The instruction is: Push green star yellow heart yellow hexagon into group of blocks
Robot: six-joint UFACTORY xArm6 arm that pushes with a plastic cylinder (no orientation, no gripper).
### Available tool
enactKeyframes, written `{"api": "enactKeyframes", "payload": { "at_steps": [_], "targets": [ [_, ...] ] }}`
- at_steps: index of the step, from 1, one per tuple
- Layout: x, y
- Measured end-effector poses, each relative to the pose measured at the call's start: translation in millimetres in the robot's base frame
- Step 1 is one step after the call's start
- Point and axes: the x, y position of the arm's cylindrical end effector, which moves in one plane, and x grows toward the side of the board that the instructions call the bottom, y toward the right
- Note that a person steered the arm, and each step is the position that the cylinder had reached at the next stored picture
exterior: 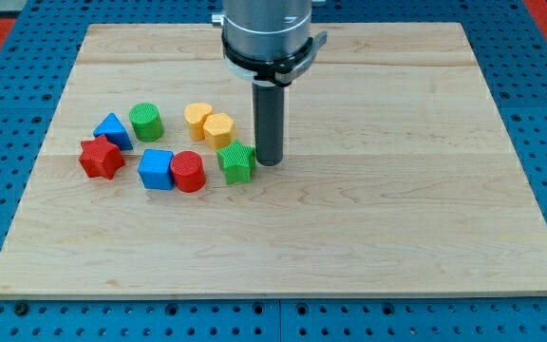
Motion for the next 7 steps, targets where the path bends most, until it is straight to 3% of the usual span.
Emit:
{"api": "enactKeyframes", "payload": {
  "at_steps": [2, 4, 5, 7],
  "targets": [
    [-12.0, -54.0],
    [-14.3, 33.5],
    [20.4, 33.5],
    [36.3, -89.7]
  ]
}}
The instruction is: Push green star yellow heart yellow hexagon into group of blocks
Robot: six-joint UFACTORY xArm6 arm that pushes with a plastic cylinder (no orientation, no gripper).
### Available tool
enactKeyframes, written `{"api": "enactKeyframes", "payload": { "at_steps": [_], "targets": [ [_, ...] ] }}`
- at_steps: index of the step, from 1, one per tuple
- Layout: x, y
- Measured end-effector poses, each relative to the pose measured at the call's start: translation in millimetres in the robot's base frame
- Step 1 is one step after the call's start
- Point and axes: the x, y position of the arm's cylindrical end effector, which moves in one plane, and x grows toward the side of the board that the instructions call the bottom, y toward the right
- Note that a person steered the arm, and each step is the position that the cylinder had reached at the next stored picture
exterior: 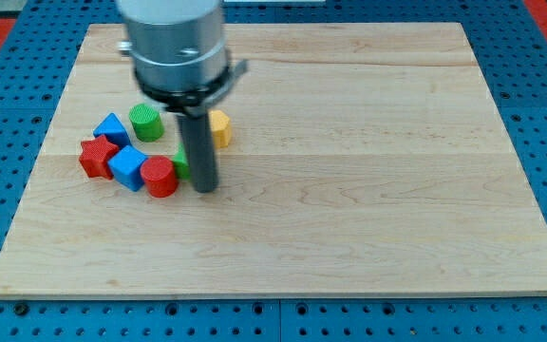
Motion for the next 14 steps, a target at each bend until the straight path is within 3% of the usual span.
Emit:
{"api": "enactKeyframes", "payload": {
  "at_steps": [1, 3, 4, 11, 12, 14],
  "targets": [
    [-9.2, 6.3],
    [-30.9, 81.5],
    [-69.4, 76.6],
    [-81.4, 37.9],
    [-126.2, 44.9],
    [-130.8, 21.2]
  ]
}}
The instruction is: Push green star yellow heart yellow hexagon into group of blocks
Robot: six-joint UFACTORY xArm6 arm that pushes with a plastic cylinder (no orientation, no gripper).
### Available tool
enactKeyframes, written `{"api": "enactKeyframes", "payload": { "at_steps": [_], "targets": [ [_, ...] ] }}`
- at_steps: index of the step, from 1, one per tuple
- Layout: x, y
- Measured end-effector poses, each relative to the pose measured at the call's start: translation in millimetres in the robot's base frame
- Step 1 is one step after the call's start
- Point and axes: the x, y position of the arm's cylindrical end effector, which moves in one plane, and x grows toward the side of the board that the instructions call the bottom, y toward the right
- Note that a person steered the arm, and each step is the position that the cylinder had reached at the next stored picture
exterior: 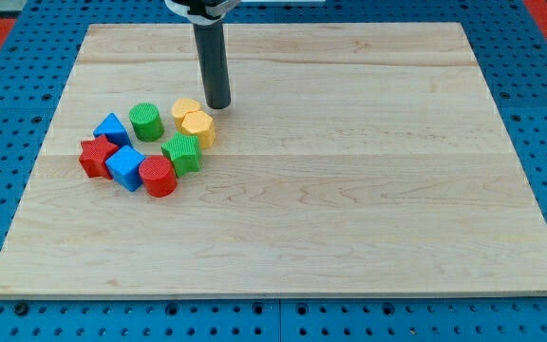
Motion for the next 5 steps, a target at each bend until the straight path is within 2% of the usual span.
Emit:
{"api": "enactKeyframes", "payload": {
  "at_steps": [3, 5],
  "targets": [
    [20.3, -37.8],
    [-6.4, -21.6]
  ]
}}
